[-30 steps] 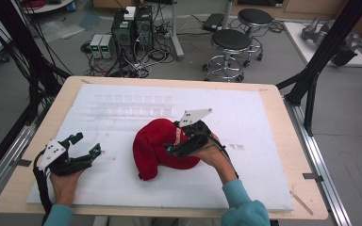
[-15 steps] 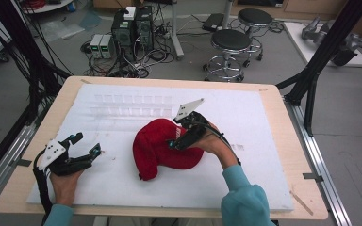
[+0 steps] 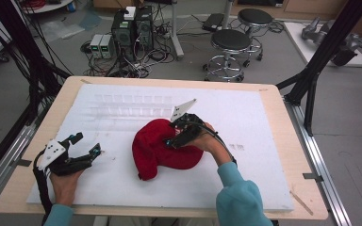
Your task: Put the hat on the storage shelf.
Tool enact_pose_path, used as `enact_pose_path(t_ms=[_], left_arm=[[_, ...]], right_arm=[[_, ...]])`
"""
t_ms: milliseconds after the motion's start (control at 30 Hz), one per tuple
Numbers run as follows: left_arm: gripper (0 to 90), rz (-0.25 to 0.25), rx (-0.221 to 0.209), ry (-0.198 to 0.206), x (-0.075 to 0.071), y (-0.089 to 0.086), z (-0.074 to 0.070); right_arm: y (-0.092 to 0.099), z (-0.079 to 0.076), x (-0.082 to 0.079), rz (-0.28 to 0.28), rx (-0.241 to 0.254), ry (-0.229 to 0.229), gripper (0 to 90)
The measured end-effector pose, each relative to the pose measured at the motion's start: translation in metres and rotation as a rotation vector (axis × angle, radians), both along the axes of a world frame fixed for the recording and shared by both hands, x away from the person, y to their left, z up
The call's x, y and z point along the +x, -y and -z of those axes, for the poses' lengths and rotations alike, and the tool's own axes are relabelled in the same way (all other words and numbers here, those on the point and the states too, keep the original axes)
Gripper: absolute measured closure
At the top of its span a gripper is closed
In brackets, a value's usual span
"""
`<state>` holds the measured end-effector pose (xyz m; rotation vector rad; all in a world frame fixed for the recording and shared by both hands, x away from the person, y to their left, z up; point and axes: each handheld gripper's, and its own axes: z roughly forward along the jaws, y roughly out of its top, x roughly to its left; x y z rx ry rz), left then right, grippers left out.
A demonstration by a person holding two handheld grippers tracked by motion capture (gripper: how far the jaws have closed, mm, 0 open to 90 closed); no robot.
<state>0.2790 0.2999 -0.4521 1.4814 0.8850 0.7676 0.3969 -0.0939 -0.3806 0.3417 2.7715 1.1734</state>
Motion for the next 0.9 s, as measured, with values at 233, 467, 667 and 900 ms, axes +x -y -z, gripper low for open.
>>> enact_pose_path(t_ms=[233, 467, 667, 900], left_arm=[[17.1, 0.000, -0.001, 0.000, 0.0000, 0.0000, 0.0000], [17.1, -0.001, 0.000, 0.001, 0.0000, 0.0002, 0.0000], [17.1, 0.000, 0.002, 0.002, 0.0000, 0.0002, 0.0000], [17.2, 0.000, 0.003, 0.001, 0.0000, 0.0002, 0.0000]], right_arm=[[-0.0045, 0.0010, -0.0006, 0.013, -0.037, -0.012, 60.2], [-0.0039, 0.0000, -0.0027, 0.019, -0.028, -0.015, 65.4], [-0.0054, -0.0008, -0.0030, 0.038, -0.066, -0.004, 80.4], [-0.0048, -0.0034, -0.0042, 0.066, -0.068, -0.005, 85.9]])
